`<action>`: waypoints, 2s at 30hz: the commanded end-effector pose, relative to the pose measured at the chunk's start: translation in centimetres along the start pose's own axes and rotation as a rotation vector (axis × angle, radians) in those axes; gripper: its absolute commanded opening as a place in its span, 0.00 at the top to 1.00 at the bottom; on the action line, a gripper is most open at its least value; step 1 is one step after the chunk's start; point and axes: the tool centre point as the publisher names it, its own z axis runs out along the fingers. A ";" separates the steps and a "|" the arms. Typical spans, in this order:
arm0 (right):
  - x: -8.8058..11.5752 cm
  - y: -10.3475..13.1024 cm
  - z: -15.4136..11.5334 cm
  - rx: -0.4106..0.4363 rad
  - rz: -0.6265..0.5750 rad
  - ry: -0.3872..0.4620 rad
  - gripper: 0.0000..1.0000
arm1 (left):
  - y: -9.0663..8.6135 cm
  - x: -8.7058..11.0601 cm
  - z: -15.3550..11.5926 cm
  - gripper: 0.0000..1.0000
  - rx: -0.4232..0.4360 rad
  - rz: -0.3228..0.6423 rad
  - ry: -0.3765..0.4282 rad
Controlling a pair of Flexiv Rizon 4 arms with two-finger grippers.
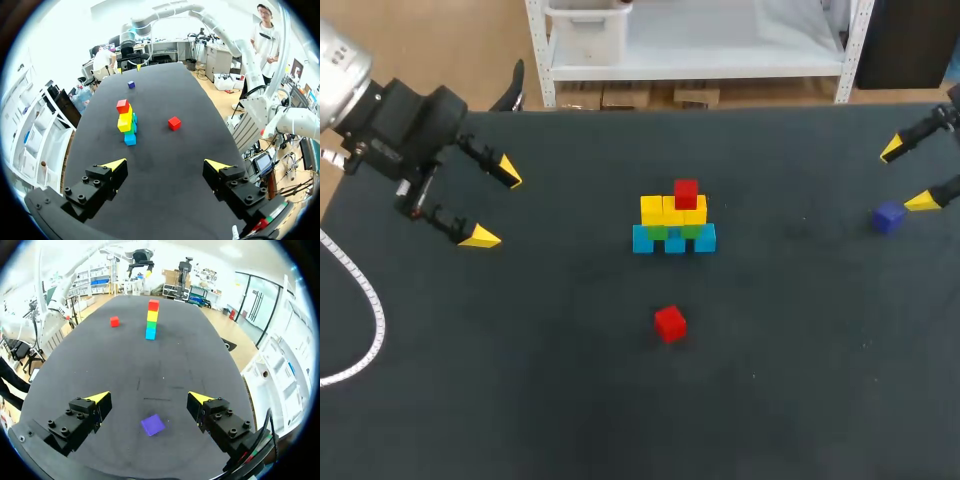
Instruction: Place the blue cubes, place green cubes on the blue cubes, place the yellow cubes on the green cubes, then place the red cubes on the yellow cubes, and place purple cube on the red cubes.
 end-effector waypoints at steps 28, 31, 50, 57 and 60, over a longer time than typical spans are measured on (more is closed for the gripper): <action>0.2 -0.3 0.0 -0.009 -0.001 -0.011 0.00 | -3.7 -9.8 14.9 0.00 0.338 0.580 0.234; 0.2 -0.3 0.0 -0.009 -0.001 -0.011 0.00 | -3.4 -9.8 16.1 0.00 0.359 0.610 0.254; 0.2 -0.3 0.0 -0.009 -0.001 -0.011 0.00 | -2.9 -8.3 22.1 0.00 0.466 0.732 0.363; 0.2 -0.3 0.0 -0.009 -0.001 -0.011 0.00 | -3.1 -7.1 23.5 0.00 0.501 0.757 0.381; 0.2 -0.3 0.0 -0.009 -0.001 -0.011 0.00 | -2.9 -6.8 23.8 0.00 0.508 0.759 0.385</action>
